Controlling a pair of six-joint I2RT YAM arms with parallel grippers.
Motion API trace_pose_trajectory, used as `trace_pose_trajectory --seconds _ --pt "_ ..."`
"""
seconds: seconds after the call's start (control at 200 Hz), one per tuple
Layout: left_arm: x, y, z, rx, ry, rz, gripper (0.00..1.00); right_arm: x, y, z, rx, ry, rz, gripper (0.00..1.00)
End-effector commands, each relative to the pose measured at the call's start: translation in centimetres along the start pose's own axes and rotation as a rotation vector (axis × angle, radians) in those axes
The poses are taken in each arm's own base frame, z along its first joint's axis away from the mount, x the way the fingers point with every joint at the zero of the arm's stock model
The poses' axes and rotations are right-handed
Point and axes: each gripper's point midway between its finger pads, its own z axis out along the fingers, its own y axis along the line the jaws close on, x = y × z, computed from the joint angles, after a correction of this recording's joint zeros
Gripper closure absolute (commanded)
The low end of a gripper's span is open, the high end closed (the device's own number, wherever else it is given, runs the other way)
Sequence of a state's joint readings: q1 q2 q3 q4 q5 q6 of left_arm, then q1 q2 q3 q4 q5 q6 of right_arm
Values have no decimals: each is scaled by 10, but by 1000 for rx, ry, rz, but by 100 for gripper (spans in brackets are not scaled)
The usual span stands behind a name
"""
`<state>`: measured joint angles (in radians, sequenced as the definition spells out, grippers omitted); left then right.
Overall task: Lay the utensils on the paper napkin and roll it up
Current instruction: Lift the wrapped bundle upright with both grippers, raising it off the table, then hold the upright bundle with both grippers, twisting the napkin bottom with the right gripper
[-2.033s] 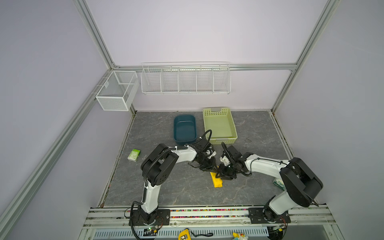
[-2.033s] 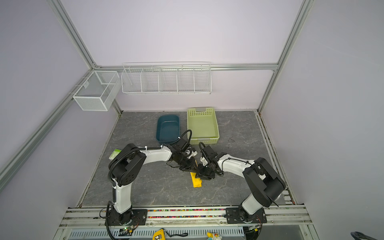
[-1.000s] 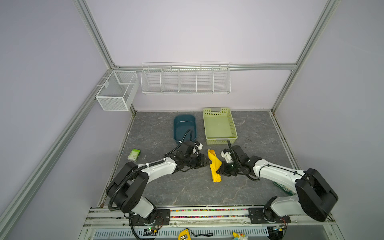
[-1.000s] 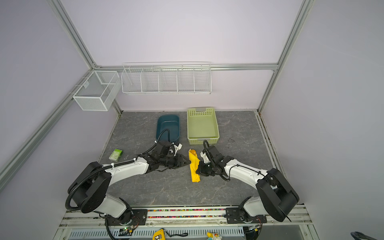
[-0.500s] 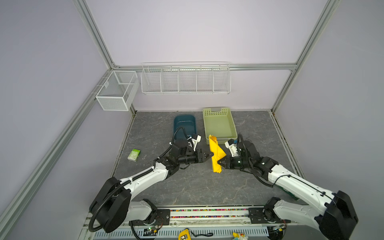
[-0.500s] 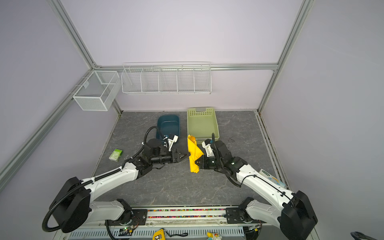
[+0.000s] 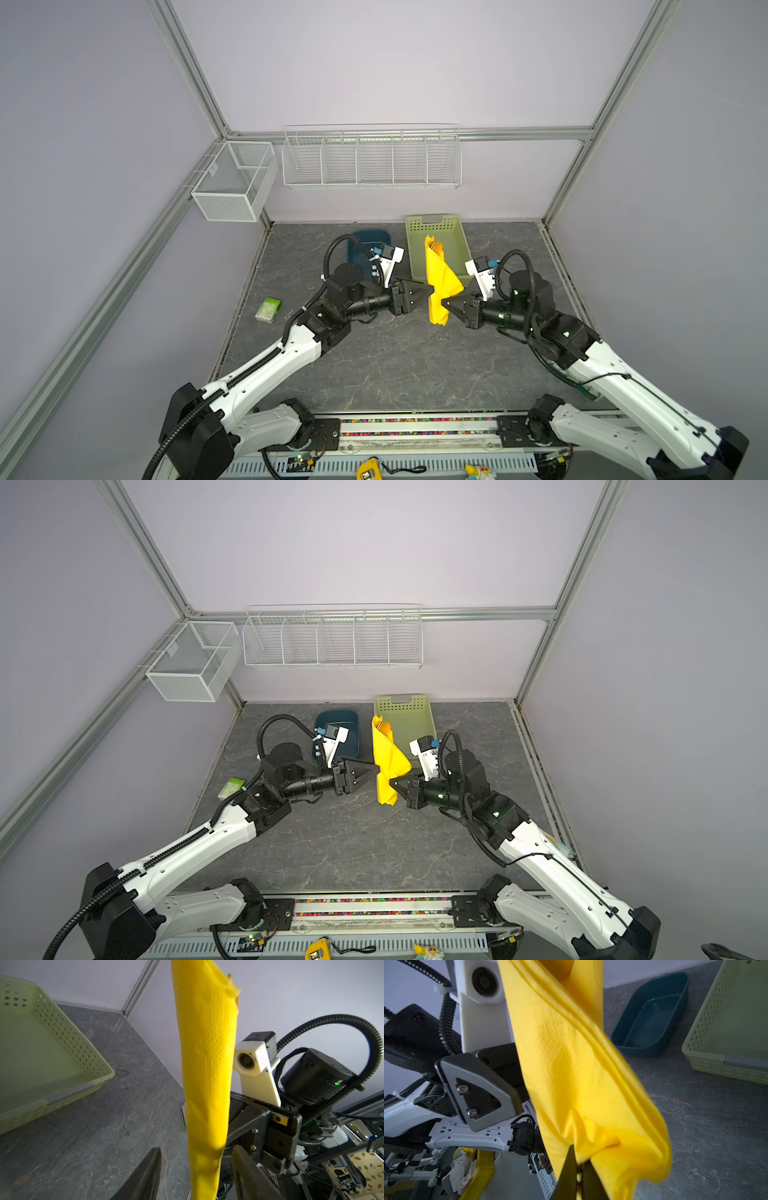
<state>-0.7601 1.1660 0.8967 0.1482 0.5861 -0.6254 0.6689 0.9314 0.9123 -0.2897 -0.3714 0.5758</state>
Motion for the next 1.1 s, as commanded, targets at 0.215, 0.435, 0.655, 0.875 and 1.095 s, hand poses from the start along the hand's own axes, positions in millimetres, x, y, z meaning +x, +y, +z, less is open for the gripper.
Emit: trace_pose_trajectory --seconds 0.215,0.435,0.655,0.875,1.095 --pt "-10 -24 5 69 4 48 48 -6 36 -17 -127 -26 -98 93" --pt "-11 -32 10 102 14 59 50 -6 47 -20 -176 -26 -117 93" --pt "-12 -37 15 125 26 66 59 -9 56 -21 -204 -35 -127 93" --pt "-10 -37 18 139 38 54 75 -10 53 -22 -180 -40 -129 93" --pt "-13 -38 14 127 19 65 94 -11 47 -23 -138 -49 -116 89"
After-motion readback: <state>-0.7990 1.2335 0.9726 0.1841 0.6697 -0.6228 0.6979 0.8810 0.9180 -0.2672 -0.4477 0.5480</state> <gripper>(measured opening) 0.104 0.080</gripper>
